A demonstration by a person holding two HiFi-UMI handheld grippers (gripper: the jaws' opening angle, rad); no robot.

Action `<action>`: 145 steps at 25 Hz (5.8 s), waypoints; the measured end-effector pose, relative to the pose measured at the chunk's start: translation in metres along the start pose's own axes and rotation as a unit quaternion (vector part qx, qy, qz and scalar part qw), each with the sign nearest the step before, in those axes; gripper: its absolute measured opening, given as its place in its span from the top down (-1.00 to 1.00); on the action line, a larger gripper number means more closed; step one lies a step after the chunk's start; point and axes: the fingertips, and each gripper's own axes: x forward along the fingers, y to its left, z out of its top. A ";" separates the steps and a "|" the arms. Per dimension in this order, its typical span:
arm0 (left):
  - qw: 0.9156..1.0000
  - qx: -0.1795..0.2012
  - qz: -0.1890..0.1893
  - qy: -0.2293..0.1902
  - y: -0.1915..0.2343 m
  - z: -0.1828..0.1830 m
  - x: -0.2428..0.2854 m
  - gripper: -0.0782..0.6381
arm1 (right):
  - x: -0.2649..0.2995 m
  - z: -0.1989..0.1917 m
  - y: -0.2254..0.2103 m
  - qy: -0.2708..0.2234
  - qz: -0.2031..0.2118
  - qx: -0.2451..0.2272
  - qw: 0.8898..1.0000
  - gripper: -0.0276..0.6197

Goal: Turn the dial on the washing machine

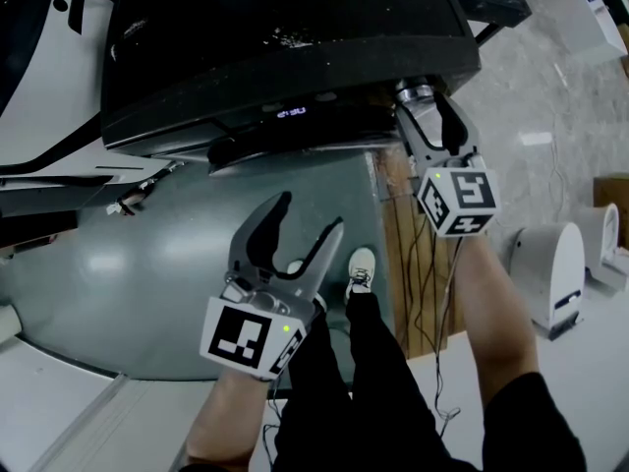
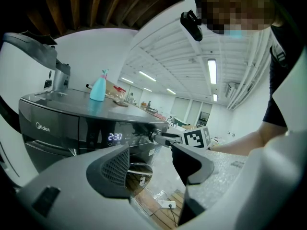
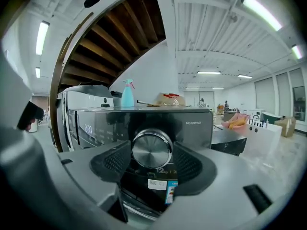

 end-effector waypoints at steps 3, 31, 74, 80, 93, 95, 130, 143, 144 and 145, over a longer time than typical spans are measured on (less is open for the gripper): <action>1.000 0.000 -0.001 0.012 0.000 -0.004 0.000 0.06 | -0.001 0.000 0.000 0.000 -0.002 -0.004 1.000 0.05; 1.000 -0.006 -0.003 -0.008 0.000 0.002 0.003 0.06 | 0.001 -0.001 0.013 0.031 -0.042 -0.258 0.965 0.09; 0.997 0.045 0.017 -0.065 -0.067 0.140 -0.055 0.06 | -0.103 0.150 0.064 -0.070 0.083 -0.031 0.994 0.19; 0.993 0.050 0.033 -0.101 -0.096 0.179 -0.088 0.06 | -0.147 0.203 0.089 -0.094 0.111 -0.047 0.988 0.43; 0.989 0.051 0.072 -0.121 -0.100 0.178 -0.142 0.06 | -0.197 0.218 0.132 -0.073 0.143 -0.066 0.985 0.92; 0.989 0.052 0.073 -0.121 -0.096 0.177 -0.152 0.08 | -0.198 0.216 0.137 -0.076 0.145 -0.054 0.985 0.92; 0.989 0.074 -0.103 -0.072 -0.072 0.076 -0.408 0.77 | -0.384 0.169 0.353 -0.066 -0.005 0.015 0.998 0.92; 0.989 0.079 -0.110 -0.059 -0.199 0.050 -0.357 0.77 | -0.471 0.145 0.284 -0.061 0.015 0.024 0.998 0.92; 0.989 0.079 -0.107 -0.059 -0.209 0.048 -0.354 0.77 | -0.478 0.145 0.277 -0.063 0.017 0.024 0.998 0.92; 0.990 0.079 -0.105 -0.059 -0.219 0.047 -0.351 0.77 | -0.484 0.146 0.271 -0.066 0.019 0.025 0.997 0.92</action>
